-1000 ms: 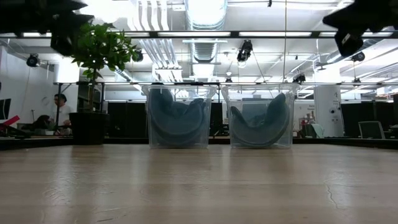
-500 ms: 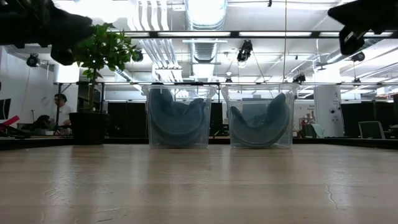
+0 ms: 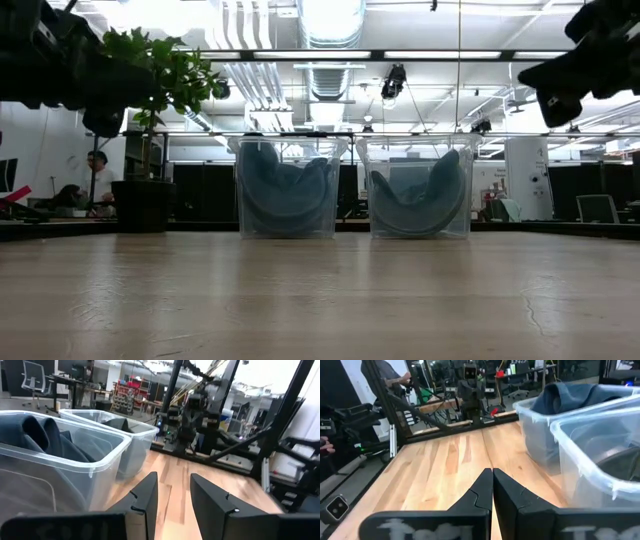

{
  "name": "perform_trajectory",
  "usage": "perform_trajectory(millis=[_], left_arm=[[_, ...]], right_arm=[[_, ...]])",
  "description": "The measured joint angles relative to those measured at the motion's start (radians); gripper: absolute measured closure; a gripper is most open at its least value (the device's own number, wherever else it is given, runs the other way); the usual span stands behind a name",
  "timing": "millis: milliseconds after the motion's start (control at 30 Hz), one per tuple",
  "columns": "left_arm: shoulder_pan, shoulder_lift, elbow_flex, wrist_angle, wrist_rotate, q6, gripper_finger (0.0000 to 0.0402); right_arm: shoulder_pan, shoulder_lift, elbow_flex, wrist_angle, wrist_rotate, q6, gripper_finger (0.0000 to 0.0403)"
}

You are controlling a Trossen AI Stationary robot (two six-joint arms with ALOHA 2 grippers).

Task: Pick & Place hat
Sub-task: Return to Home Position

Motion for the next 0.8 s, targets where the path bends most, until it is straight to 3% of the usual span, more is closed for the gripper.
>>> perform_trajectory(millis=[333, 800], left_arm=[[0.0, 0.0, -0.008, 0.018, -0.001, 0.058, 0.0294], [0.0, 0.003, -0.013, 0.022, -0.001, 0.028, 0.0294]], right_arm=[[0.0, -0.006, -0.102, 0.162, -0.002, -0.031, 0.0394], [0.0, 0.003, -0.102, 0.154, -0.019, -0.068, 0.0394]])
